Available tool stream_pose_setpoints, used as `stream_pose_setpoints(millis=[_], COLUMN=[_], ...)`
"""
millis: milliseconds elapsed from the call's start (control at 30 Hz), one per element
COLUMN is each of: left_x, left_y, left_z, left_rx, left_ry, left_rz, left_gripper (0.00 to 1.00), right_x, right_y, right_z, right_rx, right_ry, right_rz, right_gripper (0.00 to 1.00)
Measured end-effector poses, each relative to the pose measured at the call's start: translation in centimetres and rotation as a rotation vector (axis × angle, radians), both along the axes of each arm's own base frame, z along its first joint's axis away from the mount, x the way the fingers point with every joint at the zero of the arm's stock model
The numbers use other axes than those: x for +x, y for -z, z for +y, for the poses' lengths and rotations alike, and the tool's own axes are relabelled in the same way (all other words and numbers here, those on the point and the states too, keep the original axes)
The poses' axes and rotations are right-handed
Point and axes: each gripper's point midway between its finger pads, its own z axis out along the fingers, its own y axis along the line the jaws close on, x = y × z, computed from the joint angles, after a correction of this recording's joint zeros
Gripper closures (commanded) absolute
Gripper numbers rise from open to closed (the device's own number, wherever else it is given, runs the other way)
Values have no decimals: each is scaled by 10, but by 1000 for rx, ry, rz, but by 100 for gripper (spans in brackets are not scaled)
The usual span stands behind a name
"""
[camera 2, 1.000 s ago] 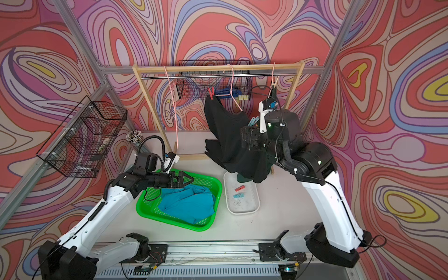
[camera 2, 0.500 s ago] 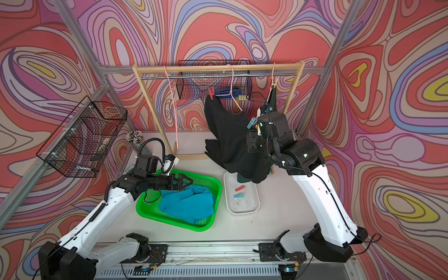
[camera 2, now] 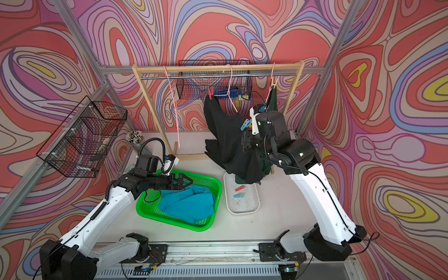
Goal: Remove the clothespins securing t-shirts to the hanger
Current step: Pick up the hanger from the clothes rail.
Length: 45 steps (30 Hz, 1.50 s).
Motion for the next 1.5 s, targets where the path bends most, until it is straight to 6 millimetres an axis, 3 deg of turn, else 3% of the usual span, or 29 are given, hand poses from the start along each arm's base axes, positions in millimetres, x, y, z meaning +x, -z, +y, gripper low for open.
stream_pose_setpoints(millis=[367, 733, 1267, 1500], left_x=[-1, -1, 0, 1], left_y=[1, 1, 3, 5], left_z=[0, 0, 1, 4], left_rx=[2, 2, 6, 21], left_ry=[2, 2, 1, -13], left_rz=[2, 2, 7, 10], left_gripper=[0, 0, 0, 0], right_x=[0, -3, 8, 10], right_y=[-19, -24, -33, -57], right_z=[24, 29, 36, 33], right_rx=[98, 127, 173, 223], right_ry=[-94, -116, -133, -118], right_rz=[-11, -5, -117, -251], right_gripper=[78, 100, 100, 100])
